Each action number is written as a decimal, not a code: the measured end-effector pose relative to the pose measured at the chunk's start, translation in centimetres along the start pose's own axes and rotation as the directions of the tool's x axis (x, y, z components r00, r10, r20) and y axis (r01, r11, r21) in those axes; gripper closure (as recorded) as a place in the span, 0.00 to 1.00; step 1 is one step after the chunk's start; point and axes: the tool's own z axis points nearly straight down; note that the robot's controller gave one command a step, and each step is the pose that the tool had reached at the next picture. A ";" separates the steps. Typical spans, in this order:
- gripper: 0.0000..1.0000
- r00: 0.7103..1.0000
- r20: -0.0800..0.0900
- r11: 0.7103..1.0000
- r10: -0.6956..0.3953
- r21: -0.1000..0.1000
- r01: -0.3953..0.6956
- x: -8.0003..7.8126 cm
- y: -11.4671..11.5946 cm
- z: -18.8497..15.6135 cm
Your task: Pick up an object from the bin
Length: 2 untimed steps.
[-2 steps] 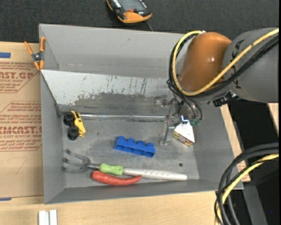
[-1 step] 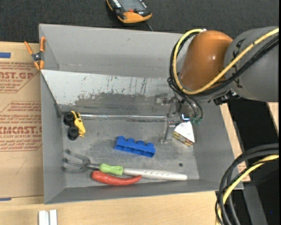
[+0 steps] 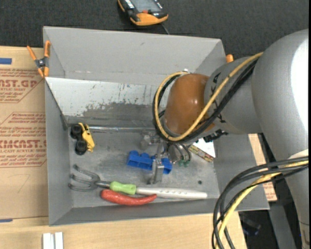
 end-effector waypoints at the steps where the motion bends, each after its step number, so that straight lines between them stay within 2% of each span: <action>1: 0.00 0.993 0.019 0.993 0.115 0.001 -0.115 1.7 1.1 -6.1; 2: 0.00 1.000 0.000 1.000 0.017 0.000 -0.017 0.3 0.1 -0.5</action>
Offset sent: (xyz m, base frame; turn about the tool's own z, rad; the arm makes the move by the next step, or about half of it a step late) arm -0.0029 0.0002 0.0058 0.0175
